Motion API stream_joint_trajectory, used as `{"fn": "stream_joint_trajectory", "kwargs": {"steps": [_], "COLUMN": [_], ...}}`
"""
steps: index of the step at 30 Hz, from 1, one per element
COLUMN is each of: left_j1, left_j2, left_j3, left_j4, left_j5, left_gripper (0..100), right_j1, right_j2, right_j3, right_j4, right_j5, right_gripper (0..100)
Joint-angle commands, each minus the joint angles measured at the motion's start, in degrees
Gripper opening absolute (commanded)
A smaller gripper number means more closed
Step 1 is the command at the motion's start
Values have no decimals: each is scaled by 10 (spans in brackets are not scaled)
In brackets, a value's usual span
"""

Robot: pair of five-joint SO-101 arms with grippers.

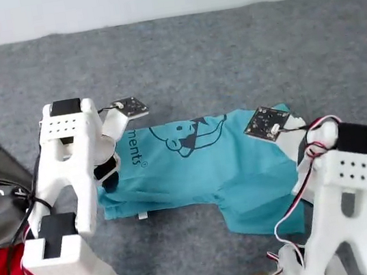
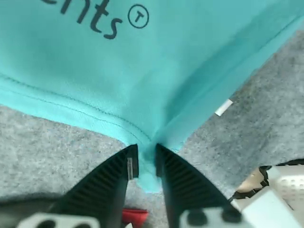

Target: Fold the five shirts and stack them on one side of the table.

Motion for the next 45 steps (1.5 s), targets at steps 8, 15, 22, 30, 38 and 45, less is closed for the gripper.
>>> {"fn": "stream_joint_trajectory", "kwargs": {"steps": [8, 15, 22, 30, 38, 45], "left_j1": [-3, -11, -7, 5, 10, -18], "left_j2": [-33, -113, -221, -186, 5, 37], "left_j3": [-4, 6, 80, 118, 130, 87], "left_j4": [18, 19, 17, -21, -26, 17], "left_j5": [3, 3, -7, 55, 53, 53], "left_gripper": [108, 107, 107, 107, 39, 22], "right_j1": [51, 47, 47, -6, -128, -128], "right_j2": [-70, -69, -68, -67, -66, -66], "right_j3": [-6, -5, -4, 74, 129, 154], "right_j4": [22, -8, -33, -178, -299, -356], "right_j5": [5, 4, 4, -103, -208, -211], "right_gripper": [279, 205, 172, 80, 46, 46]}}
